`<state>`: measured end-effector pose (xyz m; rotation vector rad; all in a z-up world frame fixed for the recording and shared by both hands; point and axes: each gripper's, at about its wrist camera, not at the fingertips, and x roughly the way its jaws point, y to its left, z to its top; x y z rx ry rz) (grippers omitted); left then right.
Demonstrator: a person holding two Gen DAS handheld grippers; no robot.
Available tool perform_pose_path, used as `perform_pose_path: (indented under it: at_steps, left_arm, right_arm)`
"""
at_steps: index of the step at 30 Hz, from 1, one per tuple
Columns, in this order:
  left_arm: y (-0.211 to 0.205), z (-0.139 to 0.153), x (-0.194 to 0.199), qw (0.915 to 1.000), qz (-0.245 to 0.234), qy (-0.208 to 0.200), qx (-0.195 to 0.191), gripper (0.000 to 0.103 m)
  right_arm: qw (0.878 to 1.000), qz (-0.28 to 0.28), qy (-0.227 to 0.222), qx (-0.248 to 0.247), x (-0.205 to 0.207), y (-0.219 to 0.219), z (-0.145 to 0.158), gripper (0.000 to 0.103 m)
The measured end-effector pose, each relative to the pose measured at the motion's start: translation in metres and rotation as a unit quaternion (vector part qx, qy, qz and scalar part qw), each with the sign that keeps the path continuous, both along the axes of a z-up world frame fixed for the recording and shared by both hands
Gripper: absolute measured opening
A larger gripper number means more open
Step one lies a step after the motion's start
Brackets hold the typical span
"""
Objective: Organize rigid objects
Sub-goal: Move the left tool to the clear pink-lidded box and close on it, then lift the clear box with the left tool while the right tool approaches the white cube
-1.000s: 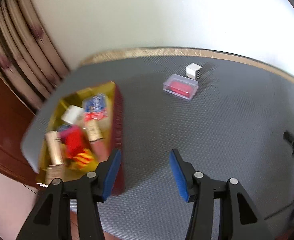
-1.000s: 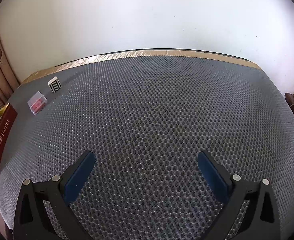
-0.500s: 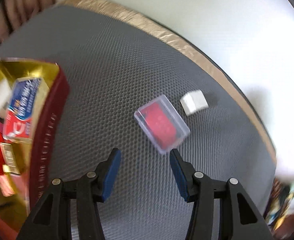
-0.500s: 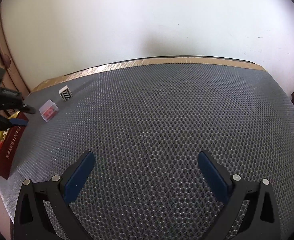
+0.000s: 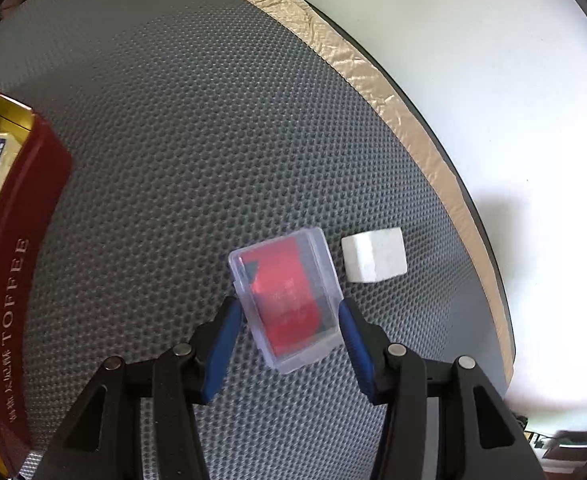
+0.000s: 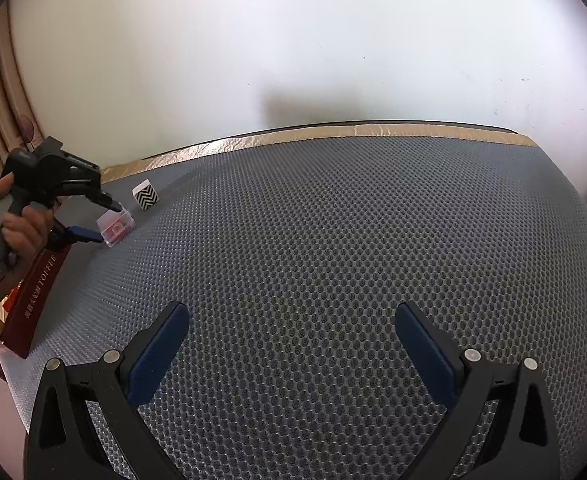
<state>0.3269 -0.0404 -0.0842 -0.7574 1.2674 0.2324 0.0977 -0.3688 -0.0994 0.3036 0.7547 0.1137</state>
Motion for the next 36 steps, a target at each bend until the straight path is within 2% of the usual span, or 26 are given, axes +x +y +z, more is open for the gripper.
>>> perform_pose_path:
  at_steps: [5, 10, 12, 21, 28, 33, 36]
  left_arm:
    - [0.002, -0.003, 0.008, 0.9995, 0.030, 0.002, 0.004, 0.053]
    - [-0.002, -0.005, 0.022, 0.9995, 0.022, -0.004, 0.024, 0.055]
    - [-0.002, -0.011, 0.031, 0.9994, 0.022, -0.002, 0.025, 0.060]
    - [0.000, -0.016, 0.041, 0.9989, 0.018, 0.000, 0.044, 0.060]
    - [-0.018, -0.018, 0.055, 0.9955, -0.030, 0.019, 0.087, 0.060]
    - [-0.017, -0.022, 0.059, 0.9953, -0.032, -0.001, 0.091, 0.058]
    - [-0.019, -0.018, 0.052, 0.9929, -0.051, 0.003, 0.107, 0.056]
  right_arm:
    - [1.000, 0.002, -0.002, 0.002, -0.003, 0.001, 0.001, 0.102]
    - [1.000, 0.002, -0.002, 0.002, -0.002, 0.001, 0.001, 0.102]
    - [1.000, 0.002, -0.003, 0.003, -0.002, 0.000, 0.000, 0.102]
    - [1.000, 0.003, -0.004, 0.003, -0.003, -0.006, -0.004, 0.102]
    - [1.000, 0.002, -0.003, 0.004, -0.003, -0.009, -0.008, 0.102]
    - [1.000, 0.001, -0.002, 0.005, -0.003, -0.012, -0.009, 0.102]
    - [1.000, -0.004, -0.002, 0.007, -0.002, -0.014, -0.009, 0.102]
